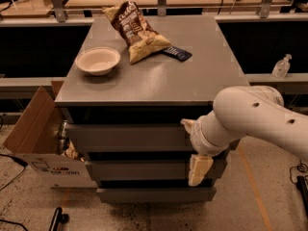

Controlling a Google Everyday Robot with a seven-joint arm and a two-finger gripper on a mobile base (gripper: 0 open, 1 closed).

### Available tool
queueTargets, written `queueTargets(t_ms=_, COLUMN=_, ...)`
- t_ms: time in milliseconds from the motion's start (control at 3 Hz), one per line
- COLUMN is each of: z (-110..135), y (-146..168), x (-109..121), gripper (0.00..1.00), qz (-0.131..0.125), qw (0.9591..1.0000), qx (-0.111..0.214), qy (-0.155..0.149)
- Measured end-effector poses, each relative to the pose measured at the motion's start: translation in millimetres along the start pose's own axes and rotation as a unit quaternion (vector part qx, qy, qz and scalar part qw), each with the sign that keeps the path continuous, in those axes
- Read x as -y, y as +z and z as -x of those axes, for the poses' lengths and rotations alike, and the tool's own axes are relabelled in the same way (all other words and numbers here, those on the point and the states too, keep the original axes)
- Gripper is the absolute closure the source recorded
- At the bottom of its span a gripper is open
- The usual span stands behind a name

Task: Open top drawer

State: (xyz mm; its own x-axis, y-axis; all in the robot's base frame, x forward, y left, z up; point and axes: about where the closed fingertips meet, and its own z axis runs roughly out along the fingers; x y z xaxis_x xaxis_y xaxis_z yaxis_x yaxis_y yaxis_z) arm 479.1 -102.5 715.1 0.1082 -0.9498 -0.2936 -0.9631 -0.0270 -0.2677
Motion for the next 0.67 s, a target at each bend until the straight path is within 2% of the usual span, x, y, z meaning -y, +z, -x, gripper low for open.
queueTargets(t_ms=667, z=-15, y=30, x=41, gripper=0.05, qz=-0.024, qw=0.9995, qx=0.017, qy=0.011)
